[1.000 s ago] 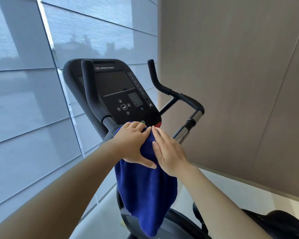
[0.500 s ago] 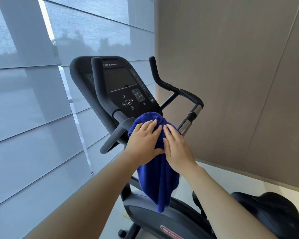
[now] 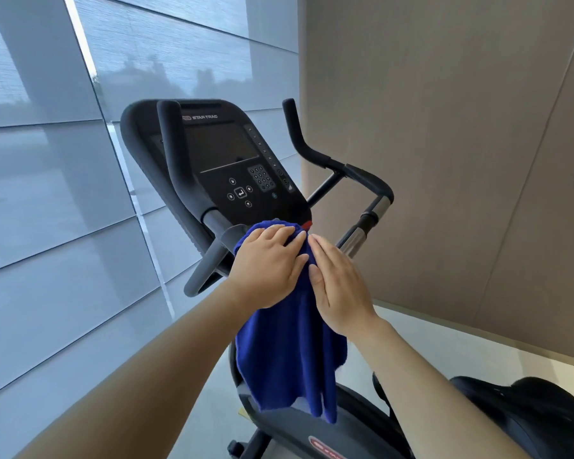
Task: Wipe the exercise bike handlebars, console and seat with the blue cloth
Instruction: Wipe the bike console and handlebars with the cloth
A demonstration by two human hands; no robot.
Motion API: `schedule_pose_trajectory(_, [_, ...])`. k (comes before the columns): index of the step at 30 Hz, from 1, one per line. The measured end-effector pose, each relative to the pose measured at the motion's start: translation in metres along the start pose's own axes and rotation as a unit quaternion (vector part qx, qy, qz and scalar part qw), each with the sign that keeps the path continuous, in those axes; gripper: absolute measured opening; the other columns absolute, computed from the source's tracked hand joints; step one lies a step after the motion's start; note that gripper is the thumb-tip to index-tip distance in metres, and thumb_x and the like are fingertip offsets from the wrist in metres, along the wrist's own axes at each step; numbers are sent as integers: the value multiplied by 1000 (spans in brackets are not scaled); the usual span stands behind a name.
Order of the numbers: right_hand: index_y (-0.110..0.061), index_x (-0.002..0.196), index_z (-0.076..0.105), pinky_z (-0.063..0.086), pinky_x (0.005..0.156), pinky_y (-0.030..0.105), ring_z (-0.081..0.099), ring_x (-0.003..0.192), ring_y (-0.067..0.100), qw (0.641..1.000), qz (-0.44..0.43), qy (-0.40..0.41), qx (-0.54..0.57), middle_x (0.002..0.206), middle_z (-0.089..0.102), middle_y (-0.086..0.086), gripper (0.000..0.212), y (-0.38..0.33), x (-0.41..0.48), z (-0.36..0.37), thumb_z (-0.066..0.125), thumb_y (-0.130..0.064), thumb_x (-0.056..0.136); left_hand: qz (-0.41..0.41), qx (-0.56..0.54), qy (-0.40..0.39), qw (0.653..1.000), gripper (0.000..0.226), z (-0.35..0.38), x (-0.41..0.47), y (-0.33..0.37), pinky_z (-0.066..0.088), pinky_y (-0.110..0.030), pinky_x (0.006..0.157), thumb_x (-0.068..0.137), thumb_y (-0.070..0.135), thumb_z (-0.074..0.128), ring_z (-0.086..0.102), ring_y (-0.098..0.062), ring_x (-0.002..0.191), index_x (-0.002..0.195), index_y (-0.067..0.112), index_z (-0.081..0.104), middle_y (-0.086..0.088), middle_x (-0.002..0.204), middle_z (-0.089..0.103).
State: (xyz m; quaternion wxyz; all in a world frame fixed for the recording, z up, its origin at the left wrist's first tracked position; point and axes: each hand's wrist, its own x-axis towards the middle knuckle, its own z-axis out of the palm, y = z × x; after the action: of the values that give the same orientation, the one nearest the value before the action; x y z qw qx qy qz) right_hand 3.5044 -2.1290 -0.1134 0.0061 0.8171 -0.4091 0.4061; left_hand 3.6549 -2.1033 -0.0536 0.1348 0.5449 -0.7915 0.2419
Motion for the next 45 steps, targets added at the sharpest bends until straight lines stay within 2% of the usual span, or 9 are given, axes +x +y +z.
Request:
schedule_pose_trajectory(7, [-6,130,50,38,99,29,54,112,17,991,-127,-16,39,123,59,6,46,34,29,-8,25,-27,98,-62,40,-28,997,63,3,20,12,31,-30,98,91,42,3,45,-14,113,119,23,56,8,120,55])
schedule_pose_trajectory(12, [-6,125,56,45,95,34,57,104,16,978,-177,-69,83,114,63,3,48,49,48,-11,23,-27,96,-111,50,-21,992,58,6,33,17,34,-29,91,91,42,10,48,-11,103,100,26,66,13,108,59])
schedule_pose_trajectory(18, [-8,131,51,36,105,38,48,122,23,984,-163,-47,62,130,55,9,45,42,39,-16,32,-28,96,-263,40,80,961,48,4,11,40,26,-35,106,87,43,26,38,-14,127,118,24,56,8,129,51])
schedule_pose_trajectory(23, [-6,134,45,36,106,44,44,126,26,983,-140,-50,111,137,49,12,50,13,32,-17,36,-33,93,-317,-104,136,933,45,-1,-11,38,10,-35,113,92,30,27,27,-14,137,133,16,39,3,143,38])
schedule_pose_trajectory(27, [-13,145,24,20,107,58,30,134,34,986,-107,-128,-10,151,31,11,65,-11,34,-2,21,-52,94,-296,-84,35,951,44,-6,-23,17,2,-36,115,100,26,26,9,-3,142,145,29,26,17,151,22])
schedule_pose_trajectory(31, [-12,146,19,30,101,52,39,125,33,982,-114,-149,-14,149,32,11,72,-7,45,3,17,-57,89,-268,-85,-21,959,46,-10,-16,1,-1,-35,115,101,30,21,2,1,140,147,32,18,19,153,15])
schedule_pose_trajectory(36, [-13,147,12,35,98,48,40,125,32,970,-142,-194,29,151,27,11,71,2,54,-1,23,-56,92,-300,-104,-3,948,46,-4,-15,9,3,-35,116,101,26,23,5,-3,142,147,31,18,16,153,16])
schedule_pose_trajectory(40, [-12,148,11,39,92,46,48,114,31,972,-141,-190,9,136,44,13,73,3,52,-4,21,-59,92,-308,-135,10,942,45,-5,-16,13,5,-30,114,101,23,24,7,-3,142,146,30,22,16,153,18])
schedule_pose_trajectory(45, [-9,143,22,39,90,46,51,112,33,978,-92,-185,3,130,50,14,70,-3,56,-3,22,-57,93,-273,-167,13,947,54,-11,-21,14,-5,-9,104,94,37,12,4,6,138,146,27,24,16,152,19])
